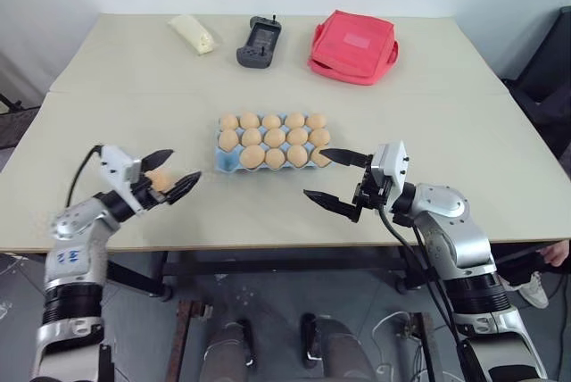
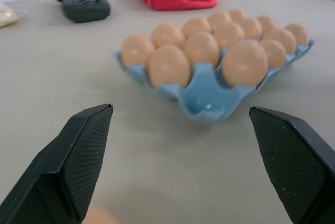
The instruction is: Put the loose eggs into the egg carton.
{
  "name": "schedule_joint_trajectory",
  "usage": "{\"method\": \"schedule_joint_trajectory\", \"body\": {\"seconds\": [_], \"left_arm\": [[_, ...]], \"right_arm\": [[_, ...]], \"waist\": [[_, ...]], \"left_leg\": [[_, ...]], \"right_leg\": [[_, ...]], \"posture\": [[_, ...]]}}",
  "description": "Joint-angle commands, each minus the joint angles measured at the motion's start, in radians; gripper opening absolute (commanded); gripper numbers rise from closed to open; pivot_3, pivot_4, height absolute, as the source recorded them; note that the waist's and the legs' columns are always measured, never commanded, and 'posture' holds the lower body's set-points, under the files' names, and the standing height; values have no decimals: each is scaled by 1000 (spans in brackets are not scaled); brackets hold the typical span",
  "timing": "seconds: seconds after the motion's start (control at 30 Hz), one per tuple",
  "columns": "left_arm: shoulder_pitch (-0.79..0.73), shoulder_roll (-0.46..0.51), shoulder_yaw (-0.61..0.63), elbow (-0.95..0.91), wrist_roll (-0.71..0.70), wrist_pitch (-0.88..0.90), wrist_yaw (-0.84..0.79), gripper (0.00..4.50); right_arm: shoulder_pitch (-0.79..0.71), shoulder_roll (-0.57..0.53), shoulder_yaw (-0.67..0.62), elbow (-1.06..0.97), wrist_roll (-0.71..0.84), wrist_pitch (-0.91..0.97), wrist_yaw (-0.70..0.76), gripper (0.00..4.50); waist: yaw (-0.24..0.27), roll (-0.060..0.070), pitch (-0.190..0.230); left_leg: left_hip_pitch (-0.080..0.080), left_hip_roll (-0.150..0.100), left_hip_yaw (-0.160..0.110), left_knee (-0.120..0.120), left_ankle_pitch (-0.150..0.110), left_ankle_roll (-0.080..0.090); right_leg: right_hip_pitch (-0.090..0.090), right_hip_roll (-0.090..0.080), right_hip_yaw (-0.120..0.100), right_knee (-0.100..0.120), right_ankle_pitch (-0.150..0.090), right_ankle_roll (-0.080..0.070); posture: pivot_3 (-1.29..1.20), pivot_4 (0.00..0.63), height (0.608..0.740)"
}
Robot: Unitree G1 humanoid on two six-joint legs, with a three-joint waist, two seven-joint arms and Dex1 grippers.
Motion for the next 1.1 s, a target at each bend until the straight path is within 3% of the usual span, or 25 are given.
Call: {"method": "schedule_joint_trajectory", "body": {"seconds": [0.03,0.33,0.67,1.1], "left_arm": [[28,32,36,-31,-14,-11,-9,4453],[62,15,89,-58,-37,-11,55,4453],[71,-21,182,-44,-54,-32,197,4453],[-19,-11,145,203,27,-51,293,4453]], "right_arm": [[-12,-1,-14,-23,20,-2,8,4500],[8,9,-12,-41,17,0,-4,4500],[-1,2,-10,-32,21,9,8,4500],[11,-11,-22,-55,22,26,8,4500]], "waist": [[1,0,0],[3,0,0],[2,0,0],[3,0,0]], "left_leg": [[0,0,0,-1,0,0],[-2,-1,2,-8,0,0],[0,0,0,-10,0,-3],[0,-1,2,-8,0,-2]], "right_leg": [[0,0,0,-1,0,0],[0,-2,1,-10,0,1],[-1,-3,-1,-5,0,1],[0,-3,-7,-9,4,3]], "posture": [[0,150,740],[0,150,740],[0,150,740],[0,150,740]]}}
